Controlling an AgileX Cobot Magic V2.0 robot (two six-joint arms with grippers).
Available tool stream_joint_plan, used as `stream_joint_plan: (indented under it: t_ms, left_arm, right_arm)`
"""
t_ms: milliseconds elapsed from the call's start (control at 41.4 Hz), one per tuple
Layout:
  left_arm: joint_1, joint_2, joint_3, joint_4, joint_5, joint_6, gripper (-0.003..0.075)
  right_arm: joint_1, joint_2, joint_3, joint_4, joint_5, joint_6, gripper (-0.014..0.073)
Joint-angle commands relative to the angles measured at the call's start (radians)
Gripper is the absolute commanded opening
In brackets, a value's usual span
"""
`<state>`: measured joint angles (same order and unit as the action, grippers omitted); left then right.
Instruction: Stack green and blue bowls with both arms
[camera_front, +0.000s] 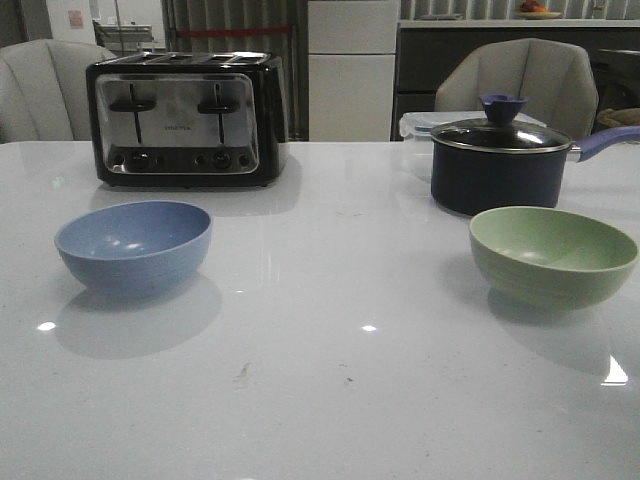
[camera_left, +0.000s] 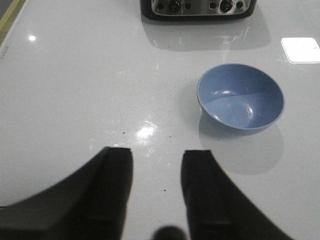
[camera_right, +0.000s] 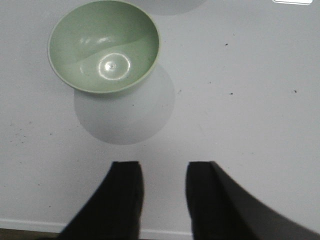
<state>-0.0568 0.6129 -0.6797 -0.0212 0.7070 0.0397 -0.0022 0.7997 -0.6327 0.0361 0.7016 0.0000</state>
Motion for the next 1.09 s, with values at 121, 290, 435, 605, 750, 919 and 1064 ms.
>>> stream_joint_plan:
  t_ms: [121, 290, 435, 605, 750, 919, 1064]
  left_arm:
    - [-0.073, 0.006, -0.027, -0.027, -0.093, 0.005, 0.0516]
    - [-0.165, 0.006, -0.027, -0.027, -0.093, 0.007, 0.0507]
    - [-0.202, 0.006, -0.027, -0.027, -0.093, 0.007, 0.0507]
    - [-0.207, 0.006, -0.027, -0.027, -0.091, 0.007, 0.0507]
    - [-0.207, 0.006, -0.027, -0.027, -0.091, 0.007, 0.0507]
    - [-0.207, 0.006, -0.027, -0.027, -0.091, 0.007, 0.0507]
    - [-0.207, 0.006, -0.027, -0.027, -0.091, 0.007, 0.0507]
  right_arm:
    - [-0.005, 0.164, -0.053, 0.005, -0.138, 0.022, 0.0503]
    - [-0.005, 0.325, -0.128, 0.056, -0.162, 0.022, 0.0503]
    - [-0.006, 0.484, -0.224, 0.072, -0.181, 0.022, 0.0501]
    - [-0.007, 0.66, -0.344, 0.077, -0.165, 0.022, 0.05]
    - [-0.007, 0.805, -0.452, 0.079, -0.118, 0.014, 0.05]
    - [-0.007, 0.931, -0.546, 0.079, -0.095, 0.0, 0.05]
    - [-0.007, 0.991, -0.589, 0.079, -0.095, 0.0, 0.0436]
